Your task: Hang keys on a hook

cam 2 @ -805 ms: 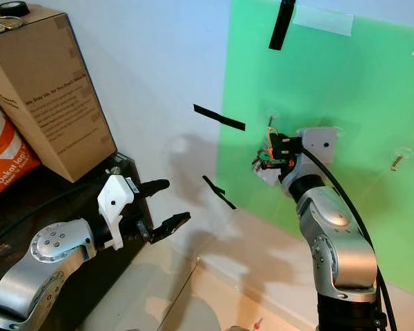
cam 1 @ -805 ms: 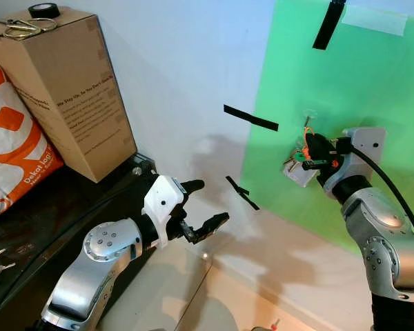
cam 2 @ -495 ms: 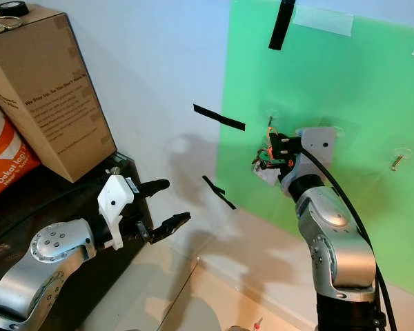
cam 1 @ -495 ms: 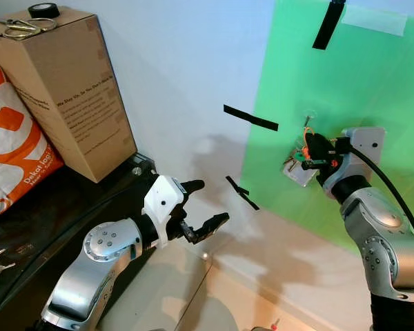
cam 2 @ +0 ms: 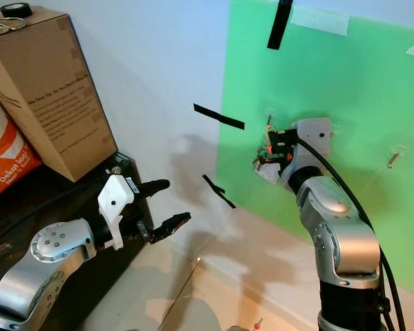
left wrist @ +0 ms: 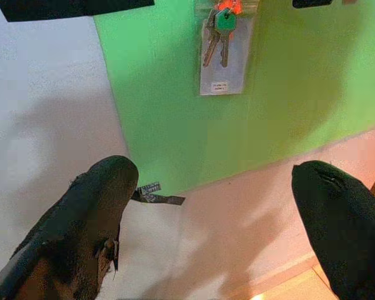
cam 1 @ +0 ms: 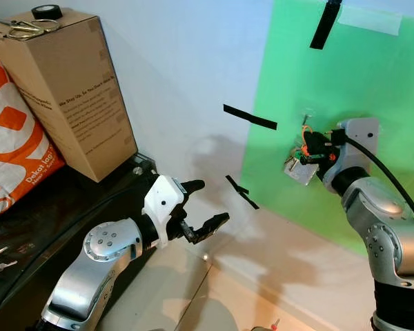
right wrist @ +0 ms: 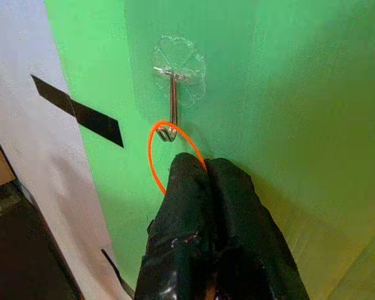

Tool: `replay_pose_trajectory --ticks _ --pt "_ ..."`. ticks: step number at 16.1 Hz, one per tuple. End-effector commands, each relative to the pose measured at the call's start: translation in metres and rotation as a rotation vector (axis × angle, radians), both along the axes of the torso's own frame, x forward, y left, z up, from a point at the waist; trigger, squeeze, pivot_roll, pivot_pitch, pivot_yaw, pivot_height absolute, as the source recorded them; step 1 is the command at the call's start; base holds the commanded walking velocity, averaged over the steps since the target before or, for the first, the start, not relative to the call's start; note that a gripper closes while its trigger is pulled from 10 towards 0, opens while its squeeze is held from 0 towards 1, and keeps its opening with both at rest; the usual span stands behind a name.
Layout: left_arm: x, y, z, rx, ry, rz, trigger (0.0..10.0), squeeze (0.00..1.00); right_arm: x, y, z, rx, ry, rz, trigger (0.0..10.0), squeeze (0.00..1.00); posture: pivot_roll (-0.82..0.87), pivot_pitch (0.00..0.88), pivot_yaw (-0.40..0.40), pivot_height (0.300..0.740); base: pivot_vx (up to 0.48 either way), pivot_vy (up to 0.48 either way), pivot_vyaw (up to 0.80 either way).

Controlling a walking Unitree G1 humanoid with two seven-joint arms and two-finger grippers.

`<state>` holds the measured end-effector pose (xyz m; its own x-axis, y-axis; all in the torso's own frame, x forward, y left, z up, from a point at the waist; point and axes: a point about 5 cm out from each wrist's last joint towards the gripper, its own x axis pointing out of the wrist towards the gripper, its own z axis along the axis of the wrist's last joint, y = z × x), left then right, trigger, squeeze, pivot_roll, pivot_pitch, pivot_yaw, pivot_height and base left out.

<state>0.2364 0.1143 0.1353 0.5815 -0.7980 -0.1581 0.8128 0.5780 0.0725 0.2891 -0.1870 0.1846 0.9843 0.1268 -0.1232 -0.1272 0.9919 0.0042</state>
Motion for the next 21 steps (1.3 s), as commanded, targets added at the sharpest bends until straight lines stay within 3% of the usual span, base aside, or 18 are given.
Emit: replay_pose_trajectory --ticks 1,8,9,10,11,21 --pt "-0.0016 -0.0021 0.0035 0.004 -0.009 -0.015 10.0 0.0 0.0012 -0.0072 0.0013 -0.019 0.016 -0.046 10.0 0.0 -0.02 0.0 0.012 0.74 0.0 0.0 0.0" --pt "0.0011 -0.0032 0.0101 -0.029 -0.025 -0.011 10.0 0.0 0.0011 -0.0062 0.0036 -0.001 0.015 -0.043 10.0 0.0 -0.02 0.0 0.015 0.74 0.0 0.0 0.0" --pt "0.0013 -0.0035 0.0114 -0.033 -0.027 -0.014 10.0 0.0 0.001 -0.0058 0.0041 0.007 0.011 -0.041 10.0 0.22 -0.02 0.0 0.016 0.74 0.0 0.0 0.0" --pt "0.0011 -0.0035 0.0118 -0.033 -0.026 -0.017 10.0 0.0 0.0006 -0.0052 0.0052 0.016 0.005 -0.04 10.0 0.9 -0.03 0.0 0.017 0.74 0.0 0.0 0.0" --pt "0.0009 -0.0036 0.0117 -0.033 -0.026 -0.019 10.0 0.0 0.0005 -0.0049 0.006 0.021 0.001 -0.039 10.0 1.0 -0.03 0.0 0.017 0.74 0.0 0.0 0.0" --pt "0.0002 -0.0034 0.0113 -0.029 -0.016 -0.021 10.0 0.0 -0.001 -0.0058 0.0104 0.031 -0.012 -0.036 10.0 1.0 -0.03 0.0 0.02 0.74 0.0 0.0 0.0"
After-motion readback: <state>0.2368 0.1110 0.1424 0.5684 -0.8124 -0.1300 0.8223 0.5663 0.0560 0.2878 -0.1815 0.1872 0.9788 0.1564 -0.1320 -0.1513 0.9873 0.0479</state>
